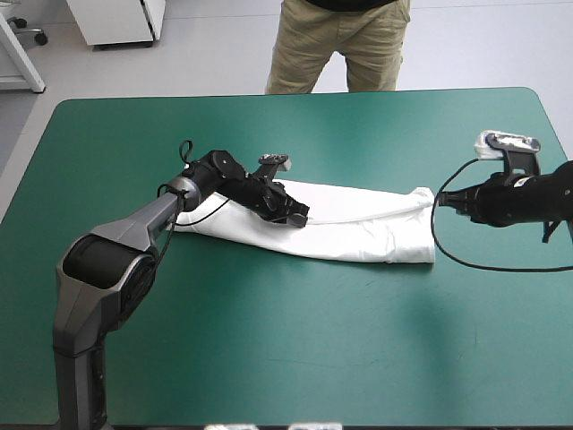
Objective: Fold the cloth
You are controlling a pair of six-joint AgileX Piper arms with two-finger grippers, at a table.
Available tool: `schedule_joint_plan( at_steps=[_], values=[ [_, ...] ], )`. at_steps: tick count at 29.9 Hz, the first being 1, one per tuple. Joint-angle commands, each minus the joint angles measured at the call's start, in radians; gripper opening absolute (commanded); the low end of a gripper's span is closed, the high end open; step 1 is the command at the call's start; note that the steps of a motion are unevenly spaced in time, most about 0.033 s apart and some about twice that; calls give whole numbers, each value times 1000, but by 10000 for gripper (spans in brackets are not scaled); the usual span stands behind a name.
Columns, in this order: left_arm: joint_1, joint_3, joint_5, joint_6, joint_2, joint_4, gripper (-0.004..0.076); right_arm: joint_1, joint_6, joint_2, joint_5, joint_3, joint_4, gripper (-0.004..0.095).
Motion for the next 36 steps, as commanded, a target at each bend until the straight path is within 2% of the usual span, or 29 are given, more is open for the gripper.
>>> schedule_joint_plan(
  at_steps=[1, 5, 6, 8, 15, 22, 24, 30, 32, 36],
  values=[
    [-5, -21, 18, 0, -44, -21, -9, -6, -86, 8, -45, 39, 137, 242],
    [-5, -21, 28, -4, -44, -19, -9, -6, -137, 78, -59, 74, 238, 701],
    [-5, -21, 31, -6, -44, -19, -9, -6, -139, 98, -71, 74, 248, 781],
    [-5, -21, 31, -9, -44, -19, -9, -6, -158, 133, -97, 74, 268, 830],
    [-5, -21, 33, -12, -44, -19, -9, -6, -183, 285, -130, 74, 262, 725],
    [-5, -21, 33, -18, -44, -19, -9, -4, -198, 402, -165, 74, 264, 720],
    [-5, -21, 31, -18, -44, -21, -9, 0, -220, 422, -156, 74, 277, 685],
    [-5, -21, 23, -18, -44, -21, -9, 46, -252, 440, -139, 74, 279, 423],
    [-5, -21, 20, -18, -44, -19, -9, 53, -252, 442, -143, 74, 269, 297],
    [-5, -21, 20, -18, -44, -12, -9, 53, -252, 442, -155, 74, 246, -15]
  ],
)
